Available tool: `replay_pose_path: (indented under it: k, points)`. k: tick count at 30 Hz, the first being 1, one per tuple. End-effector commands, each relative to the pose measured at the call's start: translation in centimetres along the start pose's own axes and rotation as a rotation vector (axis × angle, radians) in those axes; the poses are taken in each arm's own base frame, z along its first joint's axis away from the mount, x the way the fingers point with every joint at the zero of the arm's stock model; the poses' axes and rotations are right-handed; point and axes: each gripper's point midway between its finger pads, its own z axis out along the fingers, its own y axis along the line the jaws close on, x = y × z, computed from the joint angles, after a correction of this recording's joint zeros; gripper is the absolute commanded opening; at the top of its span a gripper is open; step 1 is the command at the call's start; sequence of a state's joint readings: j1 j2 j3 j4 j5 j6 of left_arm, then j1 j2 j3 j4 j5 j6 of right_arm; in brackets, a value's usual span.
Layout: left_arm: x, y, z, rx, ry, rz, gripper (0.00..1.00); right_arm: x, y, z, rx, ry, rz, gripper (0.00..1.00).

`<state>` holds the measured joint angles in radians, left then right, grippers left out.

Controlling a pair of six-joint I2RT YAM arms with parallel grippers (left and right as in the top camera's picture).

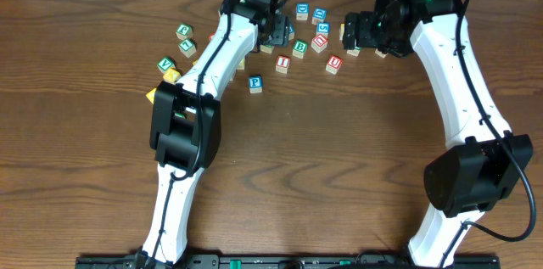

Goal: Spell out NEURIPS
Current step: 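Move the left gripper over the green N block and lower, then close the left gripper on the green N block and lift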

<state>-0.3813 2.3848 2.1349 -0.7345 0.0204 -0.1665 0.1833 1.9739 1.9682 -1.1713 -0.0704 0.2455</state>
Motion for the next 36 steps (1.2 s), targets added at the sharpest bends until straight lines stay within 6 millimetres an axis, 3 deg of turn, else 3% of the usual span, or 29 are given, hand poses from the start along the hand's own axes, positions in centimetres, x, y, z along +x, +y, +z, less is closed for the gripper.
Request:
replay_pose_path:
  k: [1, 16, 20, 27, 36]
  points:
    - [0.9, 0.6, 1.3, -0.02, 0.019, 0.016, 0.76, -0.3, -0.4, 0.0, 0.014, -0.004, 0.013, 0.95]
    - [2.2, 1.2, 4.3, -0.042, 0.033, 0.034, 0.75, -0.3, -0.4, 0.0, 0.014, -0.004, 0.013, 0.95]
    - [3.0, 1.5, 5.3, -0.055, 0.054, 0.035, 0.68, -0.3, -0.5, 0.0, 0.017, -0.005, 0.013, 0.95]
    - [2.6, 1.4, 5.3, -0.052, 0.04, 0.034, 0.52, -0.3, -0.5, 0.0, 0.021, -0.006, 0.013, 0.96]
    - [2.4, 1.3, 5.3, -0.05, 0.032, 0.034, 0.37, -0.4, -0.5, 0.0, 0.021, -0.01, 0.013, 0.96]
